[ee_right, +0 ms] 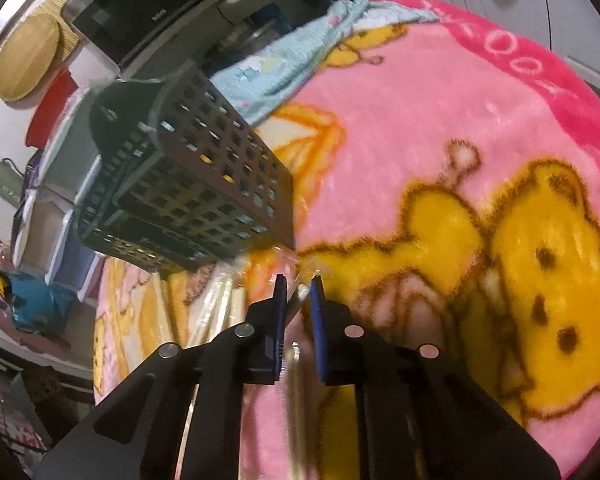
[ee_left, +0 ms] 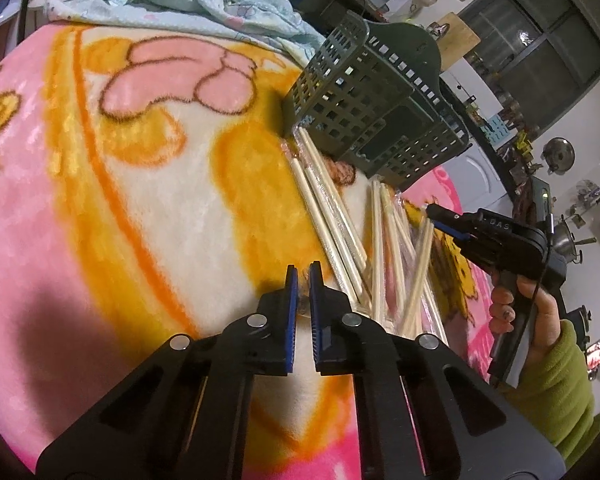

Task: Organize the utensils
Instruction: 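Close the left gripper on a wrapped chopstick while the right gripper grasps another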

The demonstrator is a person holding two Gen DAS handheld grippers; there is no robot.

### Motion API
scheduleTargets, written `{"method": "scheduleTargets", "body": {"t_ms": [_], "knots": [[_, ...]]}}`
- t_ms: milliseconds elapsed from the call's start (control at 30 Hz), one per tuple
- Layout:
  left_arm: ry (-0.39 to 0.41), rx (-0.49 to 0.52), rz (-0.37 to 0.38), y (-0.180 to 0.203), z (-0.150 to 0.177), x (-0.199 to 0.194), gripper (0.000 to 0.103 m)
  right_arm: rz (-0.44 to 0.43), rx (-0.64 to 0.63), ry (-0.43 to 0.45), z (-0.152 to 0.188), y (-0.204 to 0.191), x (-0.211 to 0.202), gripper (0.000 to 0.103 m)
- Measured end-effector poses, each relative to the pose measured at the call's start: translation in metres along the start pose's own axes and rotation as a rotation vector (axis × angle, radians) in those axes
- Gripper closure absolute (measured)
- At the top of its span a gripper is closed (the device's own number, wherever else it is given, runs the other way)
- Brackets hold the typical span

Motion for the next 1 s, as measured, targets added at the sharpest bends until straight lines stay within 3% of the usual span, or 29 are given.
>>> {"method": "scheduleTargets", "body": {"t_ms": [367, 1000], "knots": [[0.055, 0.017, -0.014, -0.003, -0.020, -0.027, 0.101, -0.051, -0.125, 0.077, -0.005, -0.041, -0.044, 0.095], [0.188, 0.158, -0.064, 0.020, -0.065, -0.102, 0.102, -0.111, -0.355, 0.196, -0.003, -0.113, -0.115, 0.097]]}}
Point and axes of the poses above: each gripper's, at about its wrist camera, not at the fingertips, and x roughly the way its jaws point, y to its right, z to its underside, the point moved 8 cm from there along x, roughly the way its jaws point, and after that the axes turned 8 degrees about z, right-handed, at the moved point
